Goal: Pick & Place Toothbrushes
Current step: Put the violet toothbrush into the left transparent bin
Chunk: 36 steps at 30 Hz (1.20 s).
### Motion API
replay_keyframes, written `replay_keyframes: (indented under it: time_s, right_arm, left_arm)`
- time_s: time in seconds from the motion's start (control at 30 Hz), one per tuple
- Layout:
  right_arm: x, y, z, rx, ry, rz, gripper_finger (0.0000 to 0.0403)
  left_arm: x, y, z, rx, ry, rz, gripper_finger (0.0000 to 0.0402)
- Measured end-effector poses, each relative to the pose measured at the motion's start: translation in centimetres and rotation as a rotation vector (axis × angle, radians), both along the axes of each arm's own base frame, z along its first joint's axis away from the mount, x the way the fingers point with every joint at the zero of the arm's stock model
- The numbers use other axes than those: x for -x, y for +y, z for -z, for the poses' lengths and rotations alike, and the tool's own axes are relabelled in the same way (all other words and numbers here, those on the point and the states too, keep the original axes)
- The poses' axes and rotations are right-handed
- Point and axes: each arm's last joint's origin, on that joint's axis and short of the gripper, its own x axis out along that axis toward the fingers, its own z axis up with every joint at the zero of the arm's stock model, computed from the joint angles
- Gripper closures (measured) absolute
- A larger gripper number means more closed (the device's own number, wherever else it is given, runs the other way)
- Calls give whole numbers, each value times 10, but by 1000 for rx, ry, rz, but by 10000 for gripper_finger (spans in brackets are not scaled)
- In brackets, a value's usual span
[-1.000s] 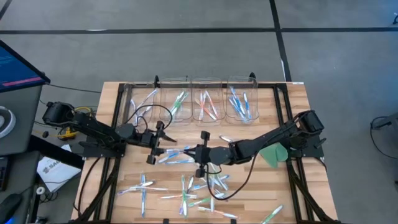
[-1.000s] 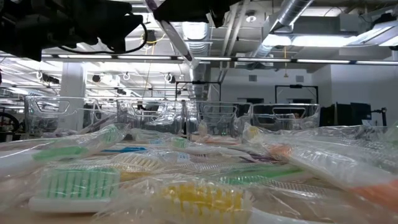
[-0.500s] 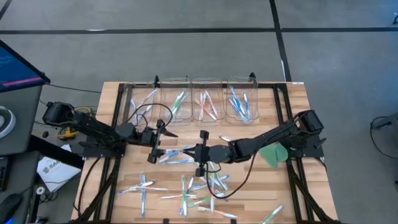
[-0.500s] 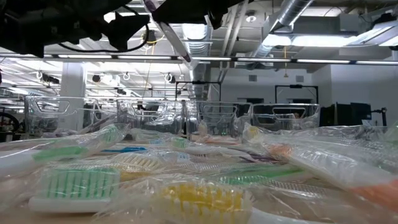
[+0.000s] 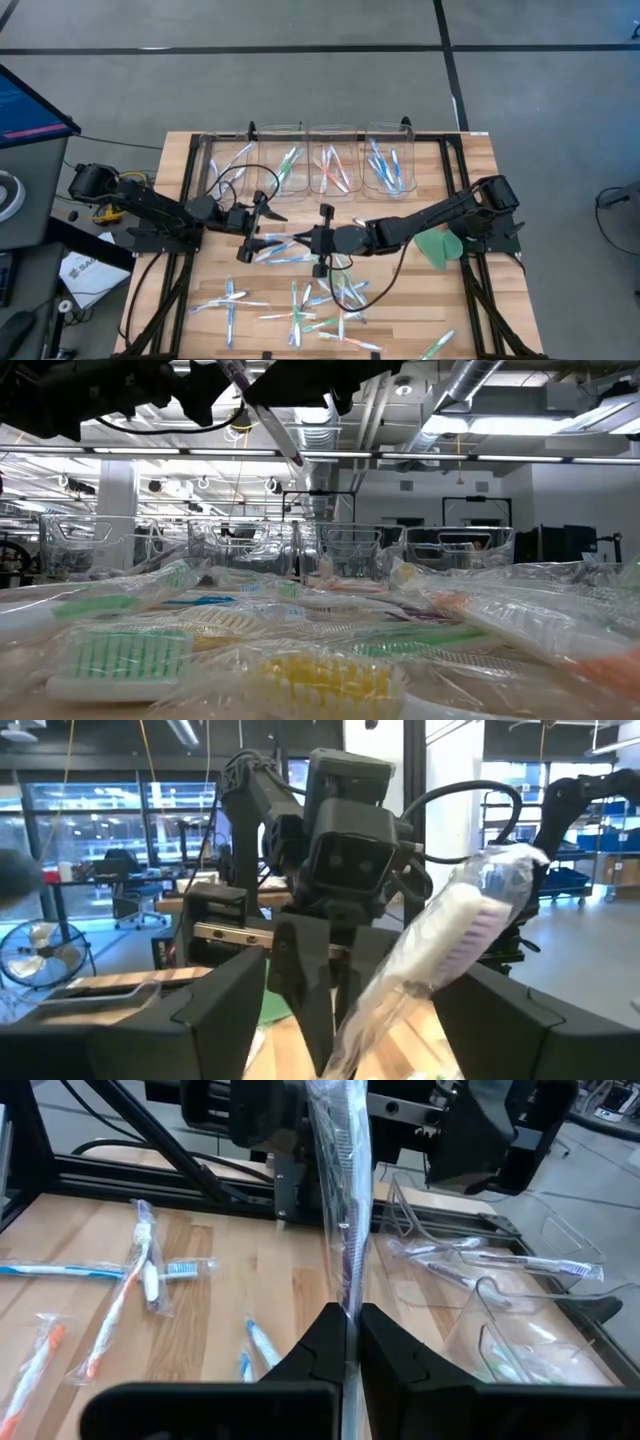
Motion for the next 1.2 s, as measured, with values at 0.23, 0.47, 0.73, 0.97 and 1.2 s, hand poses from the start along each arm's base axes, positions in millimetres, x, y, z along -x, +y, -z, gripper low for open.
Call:
replay_keyframes:
  time_s: [0.23,0.47,0.73,0.97,1.2]
  right_arm:
    - [0,0,0,-28,-5,15,360]
    - [2,6,1,-26,6,3,260]
    - [18,16,17,-17,200,42,157]
    - [30,21,30,-79,342,102,148]
    - [30,21,30,-84,338,104,148]
  left_arm:
    - [0,0,1,15,13,4,260]
    - [-1,0,3,15,29,-5,386]
    - [-1,2,3,12,91,-48,393]
    - [-5,8,-35,-52,437,-242,393]
    - [13,20,-108,-155,646,-573,393]
